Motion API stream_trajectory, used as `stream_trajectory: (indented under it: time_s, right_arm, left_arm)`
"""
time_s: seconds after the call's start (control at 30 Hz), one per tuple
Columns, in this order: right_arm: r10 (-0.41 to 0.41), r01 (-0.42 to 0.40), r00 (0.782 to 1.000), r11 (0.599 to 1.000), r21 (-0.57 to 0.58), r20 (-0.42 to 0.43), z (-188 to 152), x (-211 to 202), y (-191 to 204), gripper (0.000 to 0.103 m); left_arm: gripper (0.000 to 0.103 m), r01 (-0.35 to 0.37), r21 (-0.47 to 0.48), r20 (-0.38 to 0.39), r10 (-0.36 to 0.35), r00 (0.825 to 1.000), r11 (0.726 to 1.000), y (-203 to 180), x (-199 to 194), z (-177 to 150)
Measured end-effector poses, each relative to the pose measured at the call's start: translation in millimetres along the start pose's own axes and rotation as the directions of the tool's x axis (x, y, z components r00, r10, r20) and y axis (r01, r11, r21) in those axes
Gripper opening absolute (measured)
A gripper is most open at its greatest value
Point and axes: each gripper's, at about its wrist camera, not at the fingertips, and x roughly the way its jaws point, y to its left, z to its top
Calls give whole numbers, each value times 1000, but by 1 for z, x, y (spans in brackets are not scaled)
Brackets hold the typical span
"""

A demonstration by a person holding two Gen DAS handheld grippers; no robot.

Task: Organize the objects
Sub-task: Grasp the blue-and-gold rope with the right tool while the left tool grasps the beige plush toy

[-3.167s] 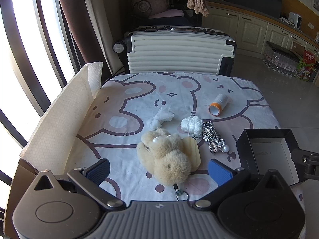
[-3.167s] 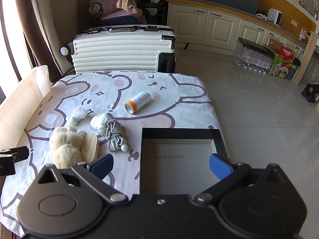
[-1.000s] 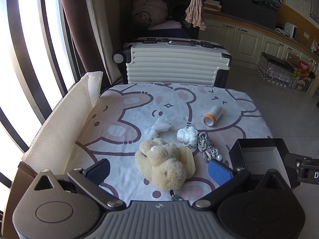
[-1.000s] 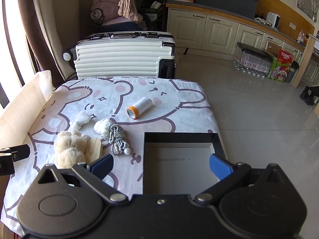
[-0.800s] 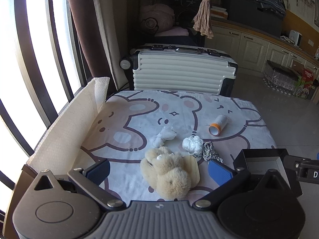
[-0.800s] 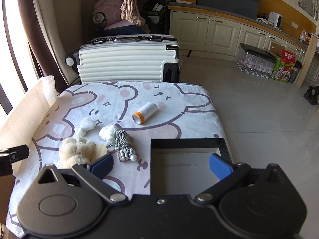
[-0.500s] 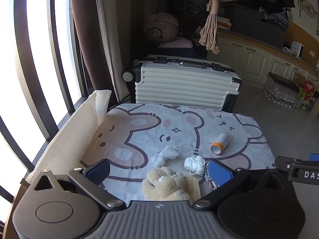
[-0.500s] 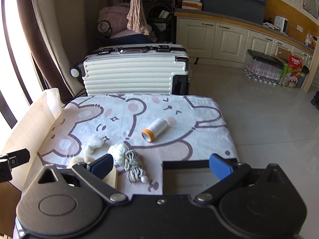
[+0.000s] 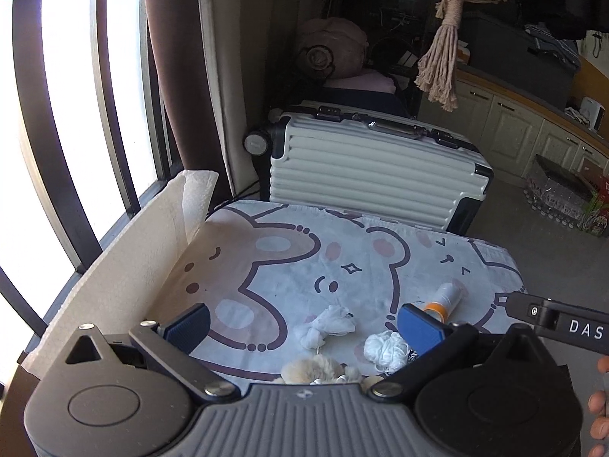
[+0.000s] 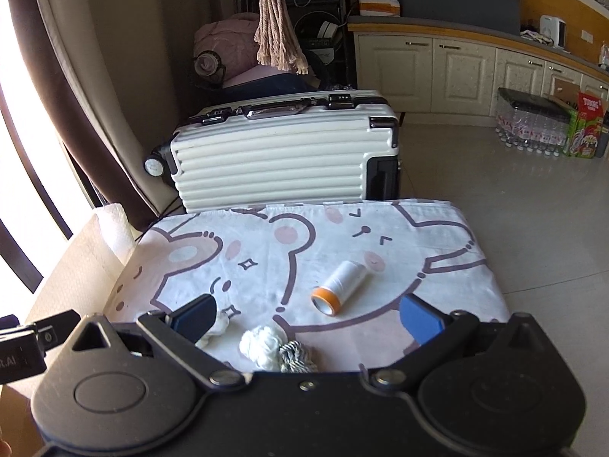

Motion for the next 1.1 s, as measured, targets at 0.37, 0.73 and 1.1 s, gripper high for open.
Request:
stream_trajectory:
  time_s: [0.37, 0.73, 1.1]
  right_arm:
    - [43, -44, 997, 999, -17, -64, -21, 69, -7, 103]
    - [51, -53, 985, 999, -7, -168, -33, 121, -12, 103]
    - [51, -53, 974, 999, -2, -221, -36, 149, -22, 103]
  left_arm:
    - [103, -19, -84, -188, 2, 982, 996, 13, 79, -40]
    - [103, 2, -19, -320, -8, 947, 1000, -16, 136, -61]
    - [103, -64, 53, -459, 81, 885, 997, -25, 181, -86]
